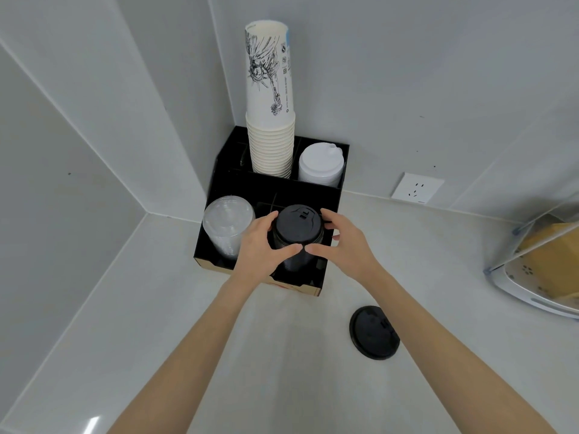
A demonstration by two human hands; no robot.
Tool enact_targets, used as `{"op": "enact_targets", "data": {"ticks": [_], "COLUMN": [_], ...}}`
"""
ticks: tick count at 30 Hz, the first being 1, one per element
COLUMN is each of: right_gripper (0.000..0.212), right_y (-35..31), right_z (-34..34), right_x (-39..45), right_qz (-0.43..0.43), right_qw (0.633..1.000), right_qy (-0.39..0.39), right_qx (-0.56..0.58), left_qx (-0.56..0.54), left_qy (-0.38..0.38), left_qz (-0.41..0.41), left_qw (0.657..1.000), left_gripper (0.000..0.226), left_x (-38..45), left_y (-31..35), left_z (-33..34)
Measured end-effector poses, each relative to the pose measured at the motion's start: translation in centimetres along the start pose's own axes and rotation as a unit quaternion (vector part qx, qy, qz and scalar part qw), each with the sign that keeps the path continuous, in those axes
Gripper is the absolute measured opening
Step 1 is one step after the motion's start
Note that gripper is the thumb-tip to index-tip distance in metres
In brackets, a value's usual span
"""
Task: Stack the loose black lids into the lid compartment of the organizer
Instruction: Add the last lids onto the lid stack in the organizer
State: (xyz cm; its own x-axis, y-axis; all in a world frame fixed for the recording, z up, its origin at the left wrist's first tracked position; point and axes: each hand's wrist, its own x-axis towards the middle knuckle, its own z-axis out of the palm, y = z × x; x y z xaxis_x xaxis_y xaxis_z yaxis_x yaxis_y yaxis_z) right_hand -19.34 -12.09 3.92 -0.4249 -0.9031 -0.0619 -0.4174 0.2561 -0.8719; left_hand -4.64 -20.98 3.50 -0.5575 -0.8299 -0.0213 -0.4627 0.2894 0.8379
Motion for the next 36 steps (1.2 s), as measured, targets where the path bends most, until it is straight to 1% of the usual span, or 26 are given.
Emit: {"op": "enact_targets", "data": {"ticks": [3,6,10,13,16,19,23,25,28,30,32,36], "right_gripper": [0.076,0.076,0.076,0.073,0.068,0.065,0.059,0.066,0.083,0.091,0.095,0.096], "right_y": [-0.1,0.0,0.1,0.9,2.5,4.5,7.2,8.4,10.1,10.8,11.4,12.1], "right_z": [-0.5,-1.4,-3.1,-4.5,-5.5,-5.8,-6.1,-6.0,-5.6,-5.1,-4.8,-4.4], "right_x": [-0.5,-1.6,-3.4,-5.4,-7.5,-9.5,-11.9,-12.8,-13.9,-14.5,-14.7,-14.6], "right_qz": [0.003,0.0,0.009,0.025,0.06,0.098,0.137,0.155,0.184,0.194,0.189,0.185], "right_qw": [1.0,1.0,0.999,0.997,0.995,0.992,0.989,0.987,0.983,0.981,0.98,0.978], "right_qy": [0.009,0.023,0.049,0.066,0.07,0.069,0.062,0.044,0.008,-0.015,-0.037,-0.053], "right_qx": [0.004,0.002,0.014,0.034,0.046,0.038,0.004,-0.002,-0.011,-0.027,-0.052,-0.084], "left_qx": [0.015,0.043,0.05,0.037,0.005,-0.014,-0.014,-0.01,0.014,0.039,0.062,0.079], "left_qy": [0.01,0.034,0.069,0.067,0.02,-0.043,-0.141,-0.169,-0.207,-0.22,-0.221,-0.219], "left_qz": [0.008,0.037,0.08,0.104,0.093,0.076,0.03,0.012,-0.001,-0.007,-0.012,-0.013], "left_qw": [1.0,0.998,0.993,0.992,0.995,0.996,0.989,0.986,0.978,0.975,0.973,0.972], "left_gripper": [0.08,0.079,0.071,0.062,0.055,0.051,0.057,0.063,0.071,0.074,0.074,0.063], "left_x": [-0.5,-1.3,-2.7,-4.3,-5.8,-7.0,-8.2,-8.8,-9.5,-9.8,-9.9,-10.1], "left_y": [0.4,1.1,2.4,3.4,3.6,3.2,2.1,1.6,1.3,1.0,0.7,0.3], "left_z": [0.0,0.1,0.8,2.2,4.4,6.6,9.5,10.7,12.1,12.7,13.3,14.1]}}
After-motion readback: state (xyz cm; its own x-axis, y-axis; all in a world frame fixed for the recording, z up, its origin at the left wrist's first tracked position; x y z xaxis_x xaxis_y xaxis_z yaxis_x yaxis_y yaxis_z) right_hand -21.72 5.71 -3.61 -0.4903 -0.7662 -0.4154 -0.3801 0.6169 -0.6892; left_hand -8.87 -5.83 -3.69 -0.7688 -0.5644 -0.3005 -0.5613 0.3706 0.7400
